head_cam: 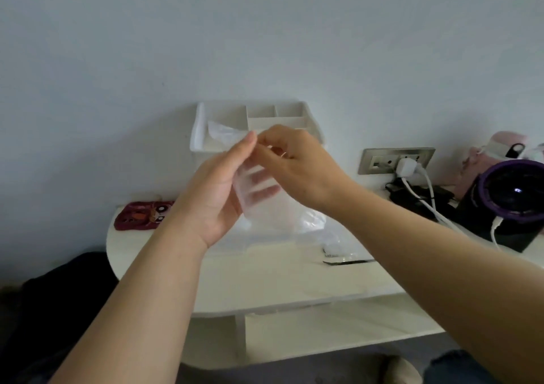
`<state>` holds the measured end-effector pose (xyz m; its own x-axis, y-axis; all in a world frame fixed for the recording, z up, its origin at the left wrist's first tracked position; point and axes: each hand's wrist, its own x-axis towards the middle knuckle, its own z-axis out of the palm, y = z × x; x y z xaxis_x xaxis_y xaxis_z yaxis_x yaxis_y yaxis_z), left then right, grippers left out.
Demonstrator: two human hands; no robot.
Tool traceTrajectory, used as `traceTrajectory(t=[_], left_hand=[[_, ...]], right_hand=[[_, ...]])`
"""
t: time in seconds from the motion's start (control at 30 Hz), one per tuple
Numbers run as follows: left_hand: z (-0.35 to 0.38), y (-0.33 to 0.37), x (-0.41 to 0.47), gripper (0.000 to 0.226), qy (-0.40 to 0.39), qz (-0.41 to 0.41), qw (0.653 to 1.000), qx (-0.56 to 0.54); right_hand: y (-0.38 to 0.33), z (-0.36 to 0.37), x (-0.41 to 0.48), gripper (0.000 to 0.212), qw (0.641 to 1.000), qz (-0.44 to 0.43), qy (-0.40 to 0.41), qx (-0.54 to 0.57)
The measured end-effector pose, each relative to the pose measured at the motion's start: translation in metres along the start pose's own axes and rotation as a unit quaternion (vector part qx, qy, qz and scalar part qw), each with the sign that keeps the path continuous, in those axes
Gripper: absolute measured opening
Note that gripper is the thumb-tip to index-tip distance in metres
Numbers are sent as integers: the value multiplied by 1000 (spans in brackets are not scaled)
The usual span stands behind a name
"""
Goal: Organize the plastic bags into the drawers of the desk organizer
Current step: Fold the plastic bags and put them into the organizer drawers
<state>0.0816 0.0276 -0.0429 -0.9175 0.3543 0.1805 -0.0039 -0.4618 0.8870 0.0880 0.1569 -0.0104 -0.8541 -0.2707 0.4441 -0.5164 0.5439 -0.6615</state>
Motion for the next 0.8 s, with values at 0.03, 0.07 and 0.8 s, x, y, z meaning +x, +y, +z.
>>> traceTrajectory(t=[0.03, 0.07, 0.8], left_hand=[[-5, 0, 0, 28, 20, -10, 1000, -5], [-8, -1, 0, 29, 35, -20, 999, -12], [-37, 7, -9, 43, 240, 122, 743, 612]], right_hand=[[2, 4, 2, 21, 1000, -14, -7, -19], [6, 7, 3, 20, 999, -27, -5, -27], [68, 27, 9, 33, 941, 47, -217, -255]])
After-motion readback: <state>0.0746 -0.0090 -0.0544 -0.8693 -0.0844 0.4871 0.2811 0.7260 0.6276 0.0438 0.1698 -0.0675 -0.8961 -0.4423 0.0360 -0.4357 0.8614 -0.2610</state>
